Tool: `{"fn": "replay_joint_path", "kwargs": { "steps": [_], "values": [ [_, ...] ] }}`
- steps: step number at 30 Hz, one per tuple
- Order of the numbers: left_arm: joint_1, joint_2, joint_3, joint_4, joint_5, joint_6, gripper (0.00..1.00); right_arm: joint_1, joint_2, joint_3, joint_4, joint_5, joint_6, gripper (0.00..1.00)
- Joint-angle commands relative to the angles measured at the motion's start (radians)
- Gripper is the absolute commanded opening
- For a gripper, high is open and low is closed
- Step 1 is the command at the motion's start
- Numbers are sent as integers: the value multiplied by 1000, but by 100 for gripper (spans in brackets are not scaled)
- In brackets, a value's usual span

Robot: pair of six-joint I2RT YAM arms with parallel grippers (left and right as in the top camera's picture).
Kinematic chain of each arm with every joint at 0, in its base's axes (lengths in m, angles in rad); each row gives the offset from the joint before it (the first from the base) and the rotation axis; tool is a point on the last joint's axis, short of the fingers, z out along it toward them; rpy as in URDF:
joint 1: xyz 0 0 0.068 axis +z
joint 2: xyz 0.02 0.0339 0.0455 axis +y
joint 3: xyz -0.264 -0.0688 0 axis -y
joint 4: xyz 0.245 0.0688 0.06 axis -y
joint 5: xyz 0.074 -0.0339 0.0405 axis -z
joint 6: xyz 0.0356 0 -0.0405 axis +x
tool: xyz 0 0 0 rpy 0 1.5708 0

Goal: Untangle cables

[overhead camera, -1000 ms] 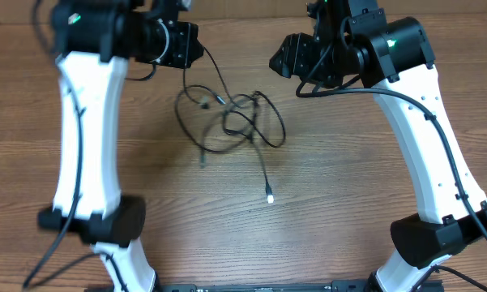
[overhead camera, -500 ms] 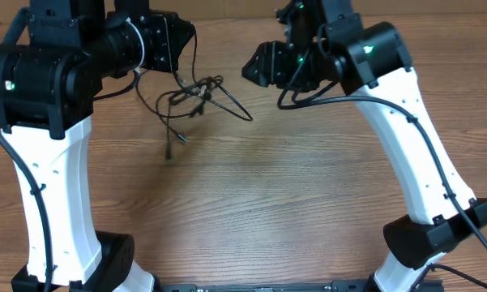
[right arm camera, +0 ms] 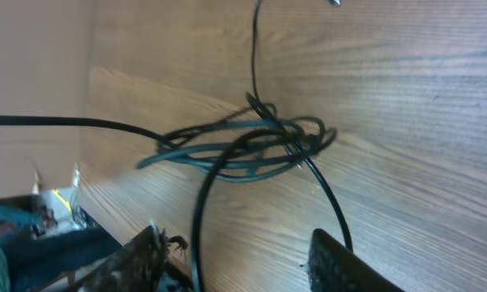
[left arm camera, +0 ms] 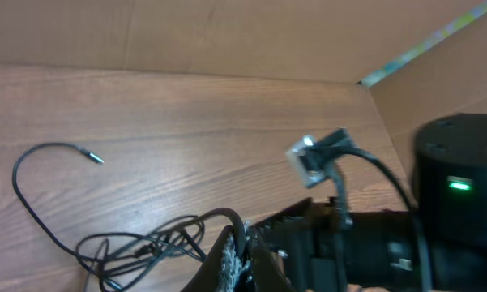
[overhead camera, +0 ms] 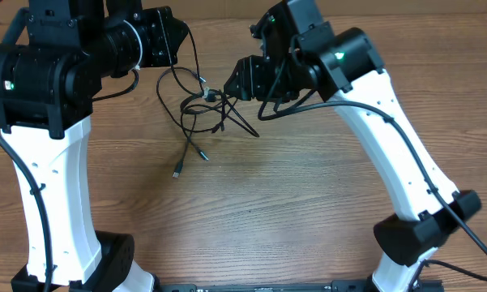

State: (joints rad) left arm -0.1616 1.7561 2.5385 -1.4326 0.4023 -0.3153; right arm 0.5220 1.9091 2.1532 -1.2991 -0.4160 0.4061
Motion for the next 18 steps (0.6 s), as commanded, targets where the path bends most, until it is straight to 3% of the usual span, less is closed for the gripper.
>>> {"fn": "replay_joint_path", "kwargs": {
  "steps": [1,8,11,15,18],
  "values": [
    [6,-16,10,-14,-13,-29,4,10,66,6,-19,-89,-130,52],
    [6,-10,10,-10,-53,-29,4,10,82,6,0,-258,-253,50],
    [6,1,10,-6,-69,-29,4,14,89,6,-11,-246,-251,49],
    [6,15,10,-2,-72,-29,4,50,130,6,-67,-146,-251,34],
    [27,17,10,-2,-84,-29,4,70,163,6,-100,25,-200,7]
  ]
}}
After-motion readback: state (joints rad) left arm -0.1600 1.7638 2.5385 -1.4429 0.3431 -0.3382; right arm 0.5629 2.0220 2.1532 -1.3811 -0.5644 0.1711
